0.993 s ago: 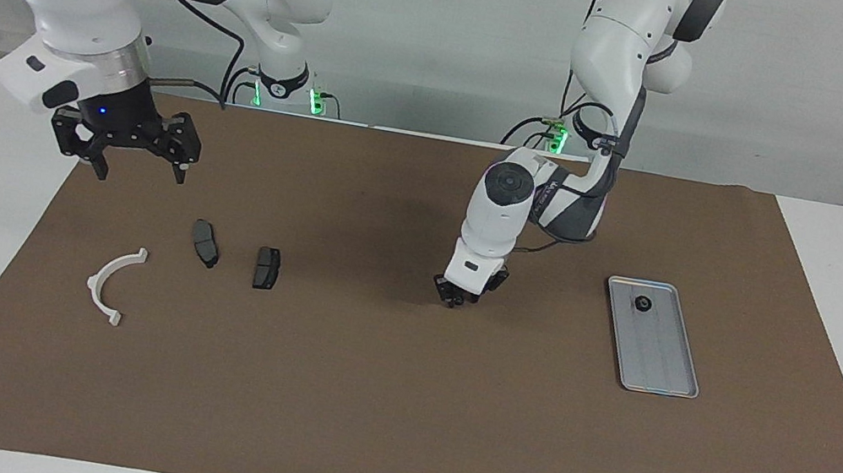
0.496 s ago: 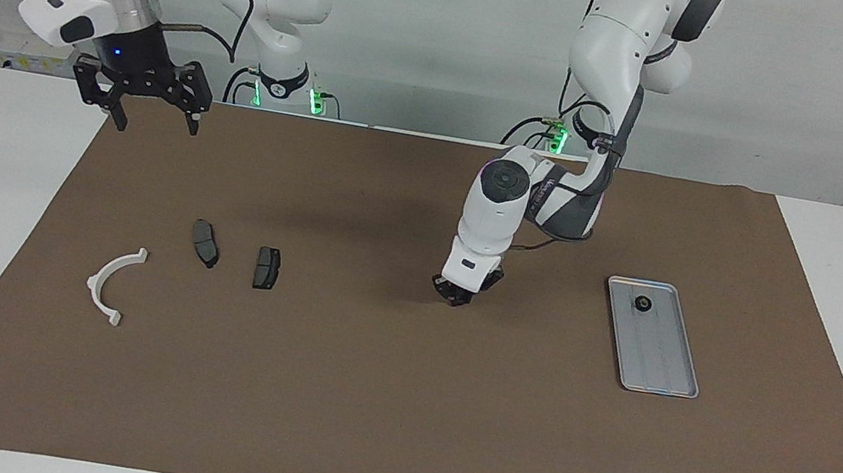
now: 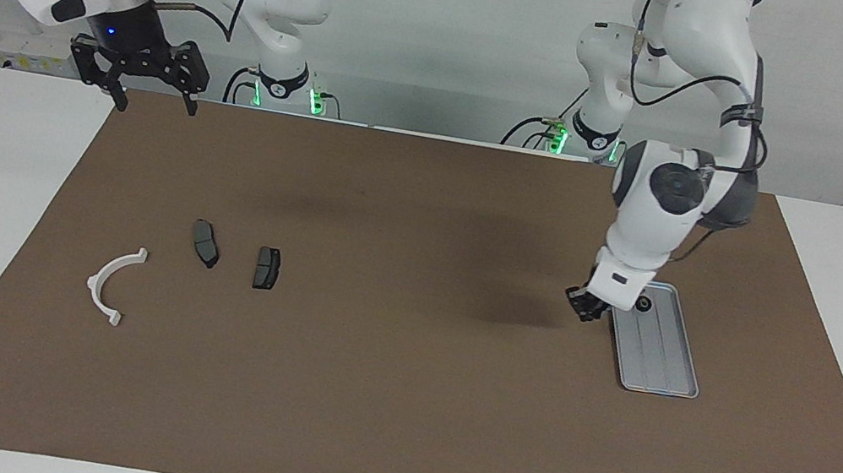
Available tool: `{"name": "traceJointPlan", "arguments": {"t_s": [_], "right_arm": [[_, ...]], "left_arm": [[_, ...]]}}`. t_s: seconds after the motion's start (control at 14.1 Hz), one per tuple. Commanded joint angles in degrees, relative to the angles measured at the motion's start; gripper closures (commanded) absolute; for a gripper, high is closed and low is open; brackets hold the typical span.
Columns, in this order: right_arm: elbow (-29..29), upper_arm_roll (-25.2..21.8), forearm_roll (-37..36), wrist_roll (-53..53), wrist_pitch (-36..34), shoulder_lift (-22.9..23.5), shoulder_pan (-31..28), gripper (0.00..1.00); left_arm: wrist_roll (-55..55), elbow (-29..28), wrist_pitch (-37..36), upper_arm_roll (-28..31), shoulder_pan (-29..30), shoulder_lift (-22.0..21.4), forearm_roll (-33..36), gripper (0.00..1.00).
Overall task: Pick bearing gear from pile to tray
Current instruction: 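Lower the bearing into the tray and open the left gripper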
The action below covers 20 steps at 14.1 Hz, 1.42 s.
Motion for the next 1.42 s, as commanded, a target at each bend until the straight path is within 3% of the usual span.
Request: {"name": "traceJointPlan", "arguments": {"t_s": [0.0, 0.14, 0.35, 1.35], "right_arm": [[-1.6, 0.6, 0.5, 6.8, -0.2, -1.2, -0.4, 0.0], [-1.6, 0.6, 0.5, 3.8, 0.2, -1.2, -0.4, 0.0], [-1.6, 0.6, 0.6, 3.9, 0.1, -1.2, -0.4, 0.0], [-1.2, 0.5, 0.6, 3.8, -0.4, -1.2, -0.4, 0.0]], "left_arm": [[11.1, -3.3, 1.7, -0.9, 7.3, -1.4, 0.7, 0.95], [14.1, -3.8, 3.3, -0.9, 9.0, -1.2, 0.7, 0.95], [15.3, -7.7, 11.6, -0.9, 10.7, 0.2, 0.7, 0.95], [15.5, -7.5, 17.5, -0.9, 10.7, 5.1, 0.3, 0.95]]}}
